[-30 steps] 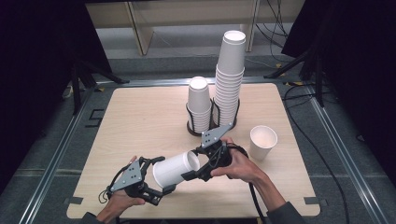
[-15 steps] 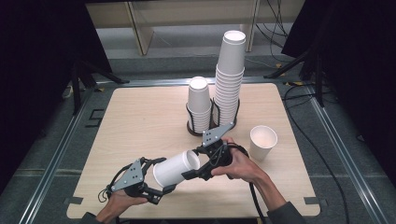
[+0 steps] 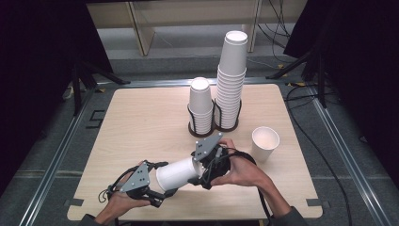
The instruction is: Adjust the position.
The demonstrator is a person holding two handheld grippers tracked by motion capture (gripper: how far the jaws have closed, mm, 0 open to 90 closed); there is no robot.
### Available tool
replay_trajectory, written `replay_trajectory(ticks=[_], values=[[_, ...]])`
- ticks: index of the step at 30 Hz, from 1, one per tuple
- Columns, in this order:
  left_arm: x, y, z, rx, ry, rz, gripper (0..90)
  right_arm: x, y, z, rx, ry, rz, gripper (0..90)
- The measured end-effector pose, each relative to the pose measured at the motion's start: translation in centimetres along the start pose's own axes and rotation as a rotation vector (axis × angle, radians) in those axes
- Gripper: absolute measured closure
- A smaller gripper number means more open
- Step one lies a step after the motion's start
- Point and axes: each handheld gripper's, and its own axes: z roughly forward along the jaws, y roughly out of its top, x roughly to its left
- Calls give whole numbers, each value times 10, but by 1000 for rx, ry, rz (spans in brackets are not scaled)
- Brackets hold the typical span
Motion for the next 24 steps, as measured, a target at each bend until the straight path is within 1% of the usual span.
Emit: replay_trajectory(ticks=[1, 2, 3, 4, 5, 6, 7, 8, 10, 11, 12, 13, 14, 15, 16, 17, 18, 19, 23, 24], values=[[0, 0, 0, 13, -1, 6, 118, 3, 3, 0, 16, -6, -5, 170], [-1, 0, 2, 10, -3, 10, 118, 7, 5, 0, 43, -20, 5, 167], [-1, 0, 2, 19, -5, 13, 118, 9, 6, 1, 59, -21, -9, 165], [-2, 0, 2, 36, -1, 20, 118, 10, 8, 4, 71, -28, -33, 168], [-2, 0, 3, 34, -7, 20, 118, 11, 8, 6, 77, -31, -36, 168], [-3, 0, 3, 58, -1, 25, 117, 11, 9, 8, 92, -31, -46, 171], [-2, 0, 3, 69, -1, 39, 117, 11, 9, 11, 96, -28, -70, 176], [-4, 0, 4, 64, -3, 28, 117, 12, 10, 13, 105, -27, -73, 176], [-4, 0, 5, 89, -2, 45, 117, 13, 11, 18, 123, -18, -89, 176], [-5, 1, 4, 103, -2, 51, 117, 14, 11, 20, 134, -21, -95, 175], [-5, 0, 6, 91, -3, 50, 116, 15, 11, 21, 142, -15, -99, 178], [-5, 0, 5, 111, -9, 62, 116, 14, 11, 23, 148, -13, -105, 186], [-5, 0, 6, 105, -11, 65, 116, 15, 11, 25, 156, -17, -104, 183], [-6, 1, 5, 127, -7, 71, 115, 16, 11, 26, 166, -10, -105, 178], [-6, 2, 5, 132, -7, 79, 115, 16, 11, 28, 175, -10, -118, 178], [-6, 2, 5, 136, -11, 83, 115, 16, 10, 29, 182, -8, -116, 178], [-7, 1, 6, 126, -12, 77, 114, 16, 10, 31, 191, -16, -131, 177], [-7, 1, 6, 128, -14, 75, 115, 16, 9, 33, 201, -17, -148, 177], [-8, 1, 5, 134, -25, 88, 116, 18, 8, 40, 235, -22, -160, 177], [-8, 1, 6, 120, -33, 83, 116, 18, 7, 42, 236, -18, -166, 176]])
